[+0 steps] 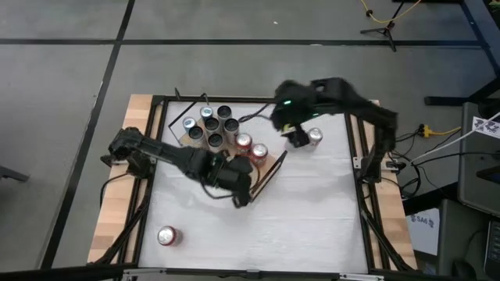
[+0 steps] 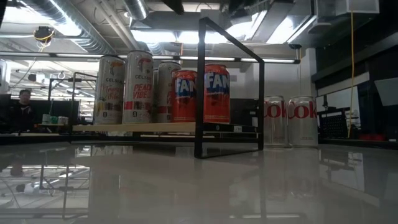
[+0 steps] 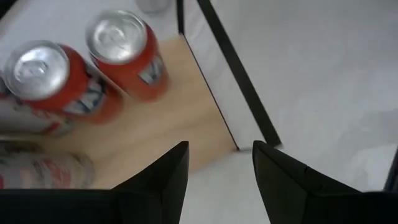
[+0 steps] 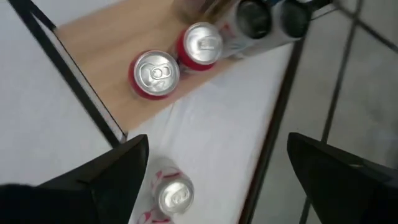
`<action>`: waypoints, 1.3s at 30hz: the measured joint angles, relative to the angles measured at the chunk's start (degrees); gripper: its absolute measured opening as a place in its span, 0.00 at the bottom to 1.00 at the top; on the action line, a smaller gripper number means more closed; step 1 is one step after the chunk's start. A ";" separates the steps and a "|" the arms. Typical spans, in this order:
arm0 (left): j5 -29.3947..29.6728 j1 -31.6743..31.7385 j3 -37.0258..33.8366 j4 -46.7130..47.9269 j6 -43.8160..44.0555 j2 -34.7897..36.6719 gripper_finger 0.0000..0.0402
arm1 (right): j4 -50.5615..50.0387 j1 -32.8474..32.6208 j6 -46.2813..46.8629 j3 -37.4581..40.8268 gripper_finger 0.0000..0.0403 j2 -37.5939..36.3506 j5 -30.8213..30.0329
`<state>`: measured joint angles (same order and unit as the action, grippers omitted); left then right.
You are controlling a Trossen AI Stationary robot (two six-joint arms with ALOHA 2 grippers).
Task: Place canned beverage on shelf
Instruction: Put the right red soda can aligned with the red soda can on the shelf
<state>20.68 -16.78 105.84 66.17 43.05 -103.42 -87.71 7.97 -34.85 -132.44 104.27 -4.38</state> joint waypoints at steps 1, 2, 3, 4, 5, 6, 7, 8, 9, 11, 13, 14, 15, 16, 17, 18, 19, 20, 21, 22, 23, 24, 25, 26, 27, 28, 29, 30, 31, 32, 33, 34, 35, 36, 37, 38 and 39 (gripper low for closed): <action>-0.40 1.08 0.00 -0.44 -0.63 0.00 0.42 | -0.02 0.00 0.52 -0.01 0.94 -1.47 0.01; -0.73 2.26 0.00 -0.84 -1.61 0.00 0.42 | -0.26 0.00 1.32 -0.02 0.94 -2.93 0.17; -1.08 3.36 0.00 -1.29 -2.70 0.00 0.42 | -0.67 -0.01 1.83 -0.02 0.94 -4.14 0.42; -1.45 4.45 0.00 -2.07 -4.00 0.00 0.42 | -0.99 -0.02 2.52 -0.02 0.94 -5.42 0.57; -1.97 5.66 0.00 -3.10 -5.51 0.00 0.42 | -1.26 -0.02 3.33 -0.01 0.94 -6.59 1.00; -2.59 6.79 0.00 -4.35 -7.12 0.00 0.42 | -1.30 -0.02 4.33 0.22 0.94 -7.78 1.61; -3.18 7.92 0.00 -5.91 -8.96 0.00 0.42 | -1.30 -0.03 5.04 0.68 0.94 -8.93 2.45; -3.82 8.95 0.00 -7.54 -10.89 0.00 0.42 | -1.32 -0.04 5.84 1.38 0.94 -10.08 3.52; -4.35 10.07 0.00 -9.27 -12.82 0.00 0.42 | -1.32 -0.04 6.25 2.30 0.94 -11.33 4.42; -5.64 12.19 0.00 -12.48 -16.43 0.00 0.42 | -1.27 -0.06 6.93 5.07 0.94 -13.90 6.01; -6.65 14.27 0.00 -14.83 -19.23 0.00 0.42 | -0.58 -0.06 7.96 8.80 0.94 -16.76 6.46; -6.82 15.26 0.00 -15.54 -20.06 0.00 0.42 | -0.01 -0.07 8.76 11.25 0.94 -18.17 6.49; -6.80 16.20 0.00 -15.94 -20.83 0.00 0.42 | 0.88 -0.07 9.25 13.90 0.94 -19.75 6.44; -6.83 17.08 0.00 -16.02 -21.30 0.00 0.42 | 2.30 -0.07 9.68 16.73 0.94 -21.51 6.49; -6.82 17.94 0.00 -15.93 -21.66 0.00 0.42 | 4.01 -0.07 10.21 19.90 0.94 -23.28 6.50; -6.90 18.70 0.00 -15.77 -21.98 0.00 0.42 | 5.95 -0.06 10.61 23.00 0.94 -25.01 6.49; -6.98 19.40 0.00 -15.70 -22.28 0.00 0.42 | 7.98 -0.06 10.92 26.08 0.94 -26.79 6.51; -7.01 19.98 0.00 -15.71 -22.48 0.00 0.42 | 10.19 -0.04 11.35 29.16 0.94 -28.50 6.50; -6.87 20.44 0.00 -15.77 -22.62 0.00 0.42 | 12.36 -0.07 12.02 32.23 0.94 -30.18 6.51; -6.67 20.82 0.00 -15.85 -22.67 0.00 0.42 | 14.37 -0.07 12.48 35.08 0.94 -31.67 6.50; -6.63 21.22 0.00 -15.79 -22.67 0.00 0.42 | 16.27 -0.07 12.87 37.75 0.94 -33.03 6.54; -6.60 21.54 0.00 -15.79 -22.67 0.00 0.42 | 18.08 -0.07 13.29 40.42 0.94 -34.32 6.53; -6.60 21.85 0.00 -15.80 -22.66 0.00 0.42 | 19.57 -0.07 13.53 42.84 0.94 -35.28 6.54; -6.63 22.17 0.00 -15.73 -22.41 0.00 0.42 | 21.01 -0.06 13.67 45.12 0.94 -36.22 6.53; -6.72 22.57 0.00 -15.74 -21.59 0.00 0.42 | 22.20 -0.07 13.73 47.17 0.94 -37.03 6.54; -6.75 22.98 0.00 -15.76 -20.70 0.00 0.42 | 23.14 -0.07 13.75 49.02 0.94 -37.68 6.51; -6.77 23.37 0.00 -15.72 -20.04 0.00 0.42 | 24.29 -0.06 13.77 50.82 0.94 -38.16 6.51; -6.77 23.75 0.00 -15.64 -19.74 0.00 0.42 | 25.31 -0.06 13.78 52.30 0.94 -38.52 6.51; -6.81 24.07 0.00 -15.55 -19.76 0.00 0.42 | 25.93 -0.07 13.78 53.56 0.94 -38.64 6.51; -6.99 24.37 0.00 -15.48 -19.80 0.00 0.42 | 26.46 -0.07 13.77 54.74 0.94 -38.64 6.47; -7.67 24.67 0.00 -15.51 -20.20 0.00 0.42 | 26.88 -0.07 13.75 55.71 0.94 -38.61 6.46; -8.79 24.98 0.00 -15.58 -20.89 0.00 0.42 | 27.21 -0.07 13.69 56.48 0.94 -38.55 6.46; -10.15 25.23 0.00 -15.61 -21.34 0.00 0.42 | 27.69 -0.05 13.67 57.19 0.94 -38.47 6.43; -11.41 25.53 0.00 -15.67 -21.80 0.00 0.43 | 28.33 -0.04 13.63 57.81 0.94 -38.45 6.43; -12.69 25.76 0.00 -15.70 -22.23 0.00 0.44 | 28.81 -0.06 13.59 58.38 0.94 -38.43 6.40; -13.75 25.98 0.00 -15.67 -22.50 0.00 0.45 | 29.15 -0.07 13.47 58.91 0.94 -38.42 6.40; -14.58 26.22 0.00 -15.68 -22.69 0.00 0.46 | 29.53 -0.07 13.44 59.34 0.94 -38.38 6.40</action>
<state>6.10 9.44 105.84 50.50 20.36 -103.42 -58.18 7.90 -21.42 -73.10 65.89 2.01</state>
